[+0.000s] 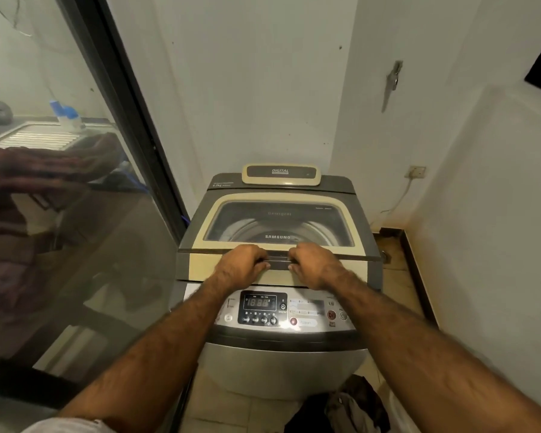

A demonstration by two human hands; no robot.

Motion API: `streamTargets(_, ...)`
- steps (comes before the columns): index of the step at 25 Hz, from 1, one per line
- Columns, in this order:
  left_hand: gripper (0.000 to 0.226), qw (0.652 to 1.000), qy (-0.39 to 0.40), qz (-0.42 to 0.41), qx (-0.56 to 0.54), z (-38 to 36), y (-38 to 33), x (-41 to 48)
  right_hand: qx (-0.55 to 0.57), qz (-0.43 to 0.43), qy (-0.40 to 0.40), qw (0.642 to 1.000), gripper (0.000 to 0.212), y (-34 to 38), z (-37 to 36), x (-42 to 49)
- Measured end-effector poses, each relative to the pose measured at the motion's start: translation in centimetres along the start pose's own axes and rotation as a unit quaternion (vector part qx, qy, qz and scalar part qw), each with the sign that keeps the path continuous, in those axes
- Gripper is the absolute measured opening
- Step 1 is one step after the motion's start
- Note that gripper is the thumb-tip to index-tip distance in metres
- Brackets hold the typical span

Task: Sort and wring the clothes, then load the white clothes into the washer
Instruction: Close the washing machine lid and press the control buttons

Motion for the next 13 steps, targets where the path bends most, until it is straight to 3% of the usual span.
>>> streamTargets(7, 0.022, 0.998, 0.041, -0.002, -0.053, -2.1, 1.2, 1.8, 0.04, -0.016, -0.004, 0.999, 0.02, -1.7, -1.9, 1.1)
streamTargets(13, 0.029, 0.997, 0.025, 0.007, -0.075, -3.4, 2.1, 2.9, 0.056, -0.036, -0.018, 0.998, 0.025, -3.0, -2.9, 0.7)
Point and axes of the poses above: each hand's wrist, its own x-axis towards the middle knuckle, its own z-axis out of the back of the hand, y = z × x, the point moved 10 cm from there along x, towards the middle knuckle, and after that the axes turned 12 degrees about z, right-handed, at the moved point
